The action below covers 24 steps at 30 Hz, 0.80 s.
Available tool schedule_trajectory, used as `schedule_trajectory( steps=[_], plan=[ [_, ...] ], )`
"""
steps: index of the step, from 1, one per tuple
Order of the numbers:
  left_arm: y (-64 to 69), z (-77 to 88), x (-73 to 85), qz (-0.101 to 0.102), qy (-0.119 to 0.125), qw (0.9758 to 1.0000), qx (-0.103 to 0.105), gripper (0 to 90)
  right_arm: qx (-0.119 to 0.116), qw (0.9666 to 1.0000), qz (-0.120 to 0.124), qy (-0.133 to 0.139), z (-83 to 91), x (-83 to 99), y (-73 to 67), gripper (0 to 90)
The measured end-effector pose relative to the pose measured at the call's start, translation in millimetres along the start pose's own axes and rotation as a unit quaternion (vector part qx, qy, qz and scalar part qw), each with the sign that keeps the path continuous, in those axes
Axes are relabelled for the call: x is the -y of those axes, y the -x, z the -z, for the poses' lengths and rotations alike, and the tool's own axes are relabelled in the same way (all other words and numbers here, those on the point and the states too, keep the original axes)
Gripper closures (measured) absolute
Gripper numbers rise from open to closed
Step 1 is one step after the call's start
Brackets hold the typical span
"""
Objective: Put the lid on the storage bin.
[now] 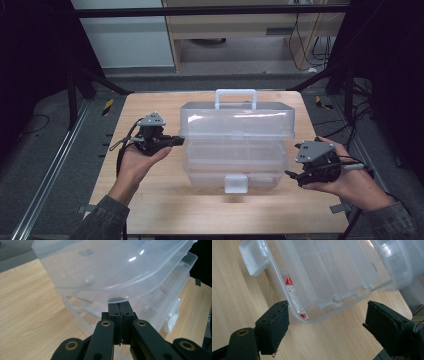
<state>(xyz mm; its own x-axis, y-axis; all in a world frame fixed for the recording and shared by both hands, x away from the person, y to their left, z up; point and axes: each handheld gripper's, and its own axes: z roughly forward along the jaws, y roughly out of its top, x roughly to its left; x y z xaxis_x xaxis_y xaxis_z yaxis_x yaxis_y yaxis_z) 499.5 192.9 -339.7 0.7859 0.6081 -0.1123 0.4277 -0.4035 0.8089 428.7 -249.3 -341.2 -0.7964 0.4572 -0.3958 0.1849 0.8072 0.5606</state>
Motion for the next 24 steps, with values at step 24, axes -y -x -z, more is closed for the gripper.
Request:
schedule_trajectory(
  steps=[24],
  plan=[
    [3.1,-5.9,20.6,-0.009,-0.006,0.9999,0.003,89.9,0.009,0.9996,-0.023,-0.011,-0.4,19.1,4.1,17.3]
  ],
)
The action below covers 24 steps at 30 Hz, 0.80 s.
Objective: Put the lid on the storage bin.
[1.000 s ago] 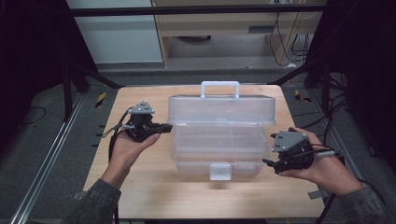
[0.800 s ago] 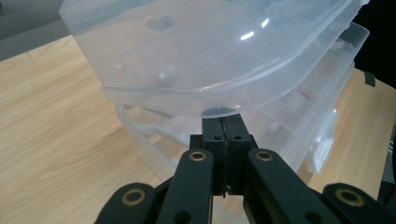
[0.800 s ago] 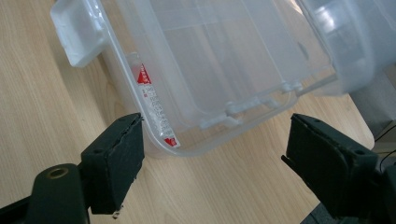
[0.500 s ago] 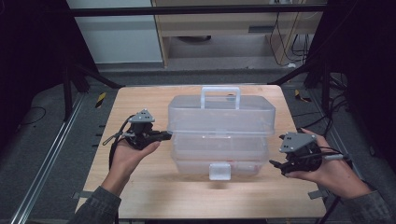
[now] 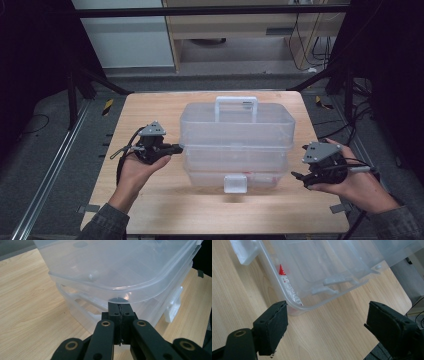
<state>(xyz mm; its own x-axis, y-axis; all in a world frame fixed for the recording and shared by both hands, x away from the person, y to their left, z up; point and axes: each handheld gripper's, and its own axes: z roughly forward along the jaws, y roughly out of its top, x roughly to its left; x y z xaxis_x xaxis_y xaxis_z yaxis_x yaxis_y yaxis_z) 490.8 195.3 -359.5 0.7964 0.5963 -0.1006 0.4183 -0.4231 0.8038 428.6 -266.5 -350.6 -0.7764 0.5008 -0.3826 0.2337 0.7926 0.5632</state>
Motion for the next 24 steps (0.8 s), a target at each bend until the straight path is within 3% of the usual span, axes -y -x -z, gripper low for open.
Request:
schedule_trajectory(
  steps=[12,24],
  plan=[
    [2.1,-3.9,7.6,-0.005,-0.010,0.9999,0.002,89.9,0.002,0.9999,-0.008,-0.006,-3.3,7.5,0.9,16.8],
    [3.2,-3.6,13.2,0.005,-0.016,0.9999,-0.002,89.9,0.008,0.9996,-0.024,-0.011,-7.8,14.5,2.2,16.5]
  ],
)
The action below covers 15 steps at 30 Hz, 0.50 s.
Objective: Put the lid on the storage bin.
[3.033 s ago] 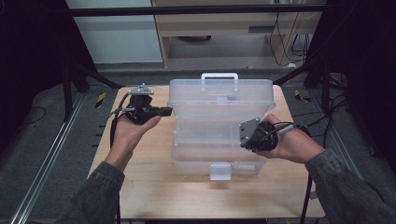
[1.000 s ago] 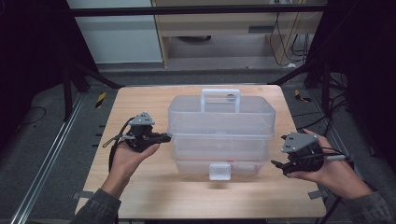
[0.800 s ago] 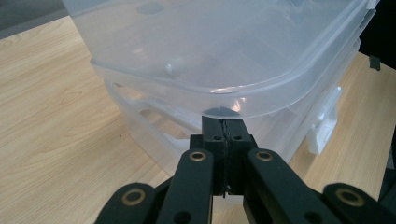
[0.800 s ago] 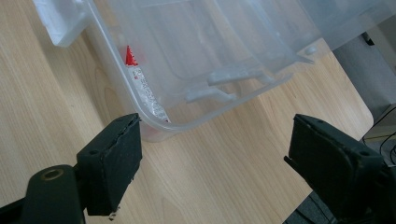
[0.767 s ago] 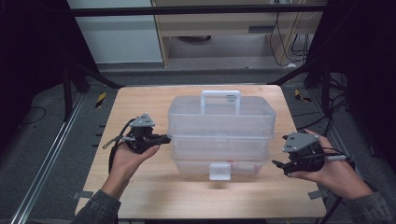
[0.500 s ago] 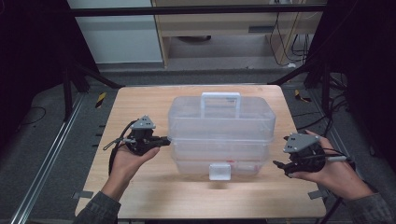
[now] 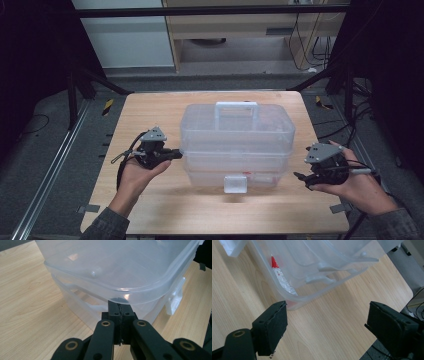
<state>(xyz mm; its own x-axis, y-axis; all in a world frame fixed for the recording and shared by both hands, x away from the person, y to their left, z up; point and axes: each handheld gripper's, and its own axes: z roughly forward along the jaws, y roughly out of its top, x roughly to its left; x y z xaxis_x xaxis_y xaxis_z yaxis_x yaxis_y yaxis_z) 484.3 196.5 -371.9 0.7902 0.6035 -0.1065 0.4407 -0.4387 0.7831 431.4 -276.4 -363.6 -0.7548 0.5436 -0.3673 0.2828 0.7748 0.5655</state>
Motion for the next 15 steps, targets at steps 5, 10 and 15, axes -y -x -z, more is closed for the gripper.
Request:
schedule_trajectory(
  steps=[5,10,15],
  plan=[
    [0.0,-0.9,3.1,0.001,0.000,1.0000,0.001,89.9,0.004,1.0000,-0.006,-0.003,-0.1,4.9,1.1,16.5],
    [-1.1,-3.0,6.1,0.002,-0.002,1.0000,0.003,89.9,0.007,0.9999,-0.012,-0.004,-0.7,9.6,1.6,16.4],
    [-2.1,-4.1,7.6,0.003,-0.003,1.0000,0.003,89.9,0.010,0.9997,-0.021,-0.004,-2.7,14.6,3.1,16.4]
  ],
)
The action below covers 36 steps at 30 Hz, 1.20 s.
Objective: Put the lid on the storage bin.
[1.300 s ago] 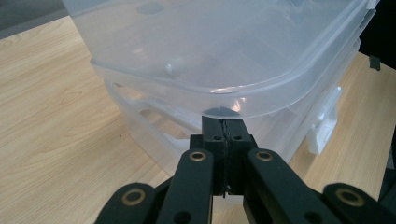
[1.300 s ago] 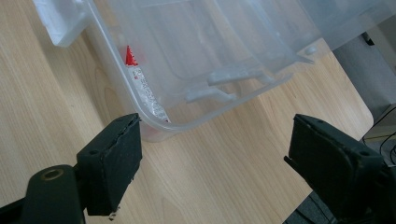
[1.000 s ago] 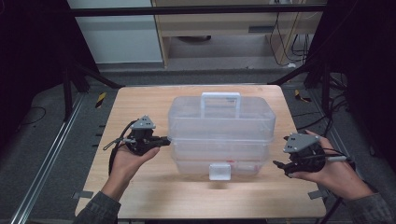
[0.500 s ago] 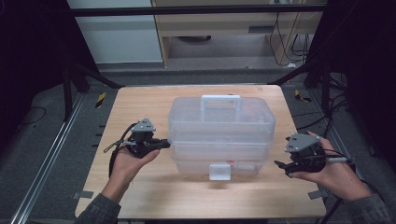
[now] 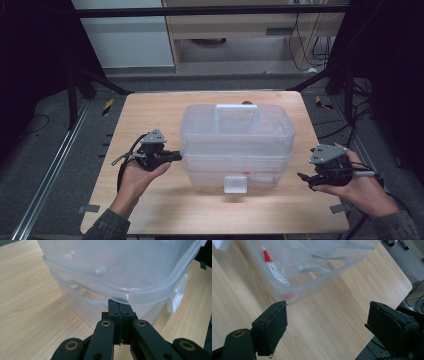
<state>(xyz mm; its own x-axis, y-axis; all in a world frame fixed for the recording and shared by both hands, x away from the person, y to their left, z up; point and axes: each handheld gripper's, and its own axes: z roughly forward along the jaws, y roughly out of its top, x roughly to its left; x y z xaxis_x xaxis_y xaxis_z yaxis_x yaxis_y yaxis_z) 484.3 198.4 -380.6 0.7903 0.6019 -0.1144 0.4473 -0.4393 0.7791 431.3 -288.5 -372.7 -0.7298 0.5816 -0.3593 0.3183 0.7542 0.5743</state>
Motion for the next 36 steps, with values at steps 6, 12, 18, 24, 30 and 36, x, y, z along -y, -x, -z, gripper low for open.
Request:
schedule_trajectory(
  steps=[6,12,18,24,30,36],
  plan=[
    [-0.3,-2.0,5.3,0.000,-0.003,1.0000,-0.002,89.9,0.005,0.9999,-0.008,0.004,-4.0,2.7,0.4,16.3],
    [-1.2,-4.1,10.6,0.003,-0.007,1.0000,0.001,89.9,0.004,0.9999,-0.013,0.000,-10.7,6.0,-2.6,16.3],
    [-2.3,-4.5,11.8,0.004,-0.007,1.0000,0.000,89.9,0.006,0.9998,-0.018,0.001,-11.6,7.3,-0.3,16.3],
    [-2.3,-4.6,12.4,0.003,-0.007,1.0000,-0.001,89.9,0.008,0.9997,-0.023,0.001,-12.1,9.8,-0.1,16.3],
    [-2.3,-5.5,13.1,0.002,-0.010,1.0000,-0.001,89.9,0.009,0.9996,-0.026,0.000,-12.2,12.5,0.9,16.3],
    [-4.4,-4.1,13.6,0.000,-0.012,0.9999,-0.009,89.9,0.009,0.9995,-0.030,0.000,-12.3,14.0,2.0,16.3]
  ],
)
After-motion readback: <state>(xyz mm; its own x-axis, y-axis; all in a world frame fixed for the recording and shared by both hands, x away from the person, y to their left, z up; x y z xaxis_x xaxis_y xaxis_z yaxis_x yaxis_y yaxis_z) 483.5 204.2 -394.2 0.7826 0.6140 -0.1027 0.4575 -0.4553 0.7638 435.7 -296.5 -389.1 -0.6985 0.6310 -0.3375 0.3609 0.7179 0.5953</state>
